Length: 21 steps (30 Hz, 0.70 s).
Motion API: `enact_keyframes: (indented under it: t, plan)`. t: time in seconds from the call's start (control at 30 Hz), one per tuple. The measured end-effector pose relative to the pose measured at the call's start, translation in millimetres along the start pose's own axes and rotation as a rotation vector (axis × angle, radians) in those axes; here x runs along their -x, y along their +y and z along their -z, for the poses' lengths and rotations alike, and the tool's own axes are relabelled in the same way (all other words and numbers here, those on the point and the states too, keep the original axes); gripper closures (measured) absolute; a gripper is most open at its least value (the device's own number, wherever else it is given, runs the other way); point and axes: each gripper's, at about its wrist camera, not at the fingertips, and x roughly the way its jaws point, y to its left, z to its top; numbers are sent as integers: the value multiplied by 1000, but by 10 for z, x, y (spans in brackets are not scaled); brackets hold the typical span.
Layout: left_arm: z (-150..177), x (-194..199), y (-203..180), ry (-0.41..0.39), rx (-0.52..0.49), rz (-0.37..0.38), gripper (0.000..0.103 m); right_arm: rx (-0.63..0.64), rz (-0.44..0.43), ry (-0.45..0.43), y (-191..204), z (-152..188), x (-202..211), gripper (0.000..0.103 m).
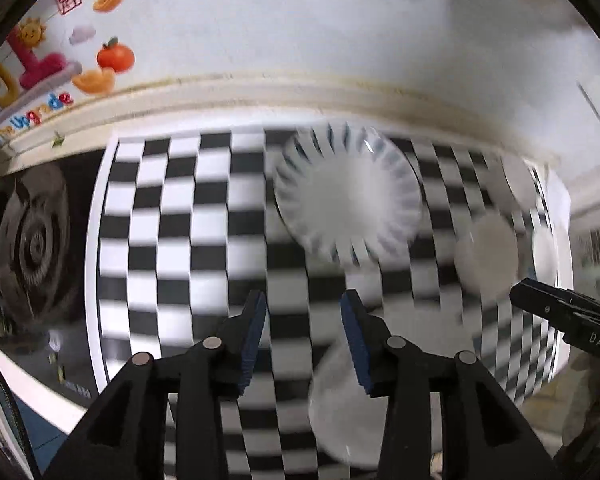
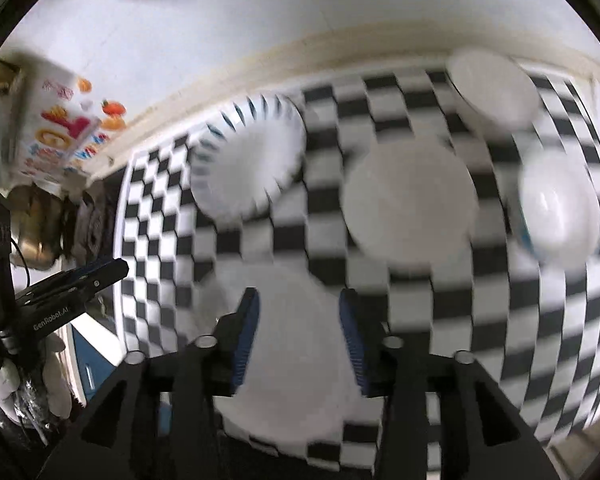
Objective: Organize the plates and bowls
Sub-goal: 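Move both grippers to the blue-striped plate and close them on its rim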
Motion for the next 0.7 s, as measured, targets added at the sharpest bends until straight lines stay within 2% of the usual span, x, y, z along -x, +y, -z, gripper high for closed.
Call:
enact_keyframes:
  t: [0.17, 0.33, 0.5, 0.7]
  plan:
    - [-545, -622, 251, 109, 78, 67, 65, -10, -44, 23, 142, -847, -454, 53]
    - [-761, -1230, 390, 207, 120, 93, 65, -99, -39, 98, 15, -1457, -1132, 53]
    - [-827, -1516, 458, 256, 145, 105, 65, -111, -9, 145, -37, -1606, -1528, 55]
    - [-865, -1586, 488, 254, 139, 97, 68, -135, -10, 176, -131, -1666, -1746, 70]
